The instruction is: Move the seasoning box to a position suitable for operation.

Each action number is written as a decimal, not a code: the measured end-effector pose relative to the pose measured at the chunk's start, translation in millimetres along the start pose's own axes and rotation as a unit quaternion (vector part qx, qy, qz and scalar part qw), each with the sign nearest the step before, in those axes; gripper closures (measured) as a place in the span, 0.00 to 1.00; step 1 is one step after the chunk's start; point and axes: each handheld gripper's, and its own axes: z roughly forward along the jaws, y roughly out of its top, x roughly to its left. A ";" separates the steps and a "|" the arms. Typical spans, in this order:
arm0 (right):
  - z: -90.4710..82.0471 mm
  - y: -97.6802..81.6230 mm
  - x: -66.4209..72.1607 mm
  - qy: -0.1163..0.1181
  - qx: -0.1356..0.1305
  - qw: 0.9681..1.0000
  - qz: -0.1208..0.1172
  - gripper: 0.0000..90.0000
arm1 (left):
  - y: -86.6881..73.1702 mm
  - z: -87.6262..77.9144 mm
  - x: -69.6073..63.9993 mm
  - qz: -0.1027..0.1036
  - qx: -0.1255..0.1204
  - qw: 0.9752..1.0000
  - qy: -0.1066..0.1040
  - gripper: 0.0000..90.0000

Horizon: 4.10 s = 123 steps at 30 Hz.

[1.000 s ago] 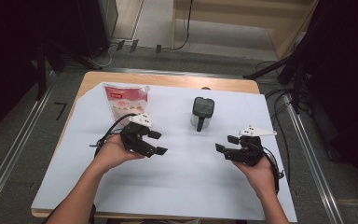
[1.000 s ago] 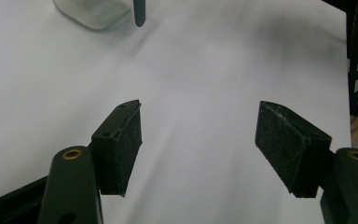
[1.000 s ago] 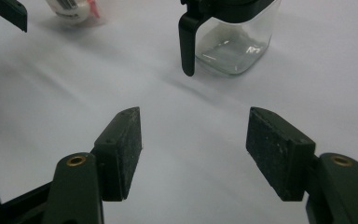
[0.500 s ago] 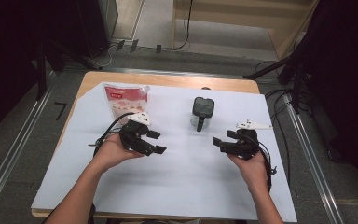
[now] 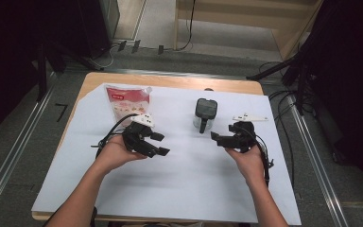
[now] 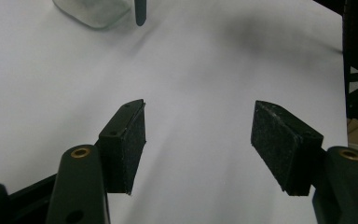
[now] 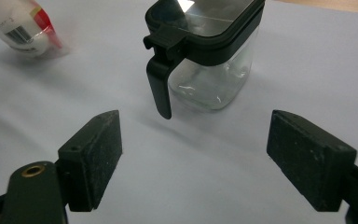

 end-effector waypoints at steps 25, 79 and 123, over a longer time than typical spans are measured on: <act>36.4 34.8 12.8 -0.065 -0.009 0.997 0.038 0.15 | 1.6 3.3 2.0 0.000 0.004 1.000 -0.001 0.40; 123.1 32.0 37.9 -0.220 -0.066 0.969 0.092 0.12 | 3.0 8.6 -0.7 -0.011 0.027 0.999 -0.034 0.44; 22.3 25.3 32.7 -0.054 -0.069 0.995 -0.043 0.18 | 2.8 12.9 3.6 -0.018 0.023 0.999 -0.021 0.43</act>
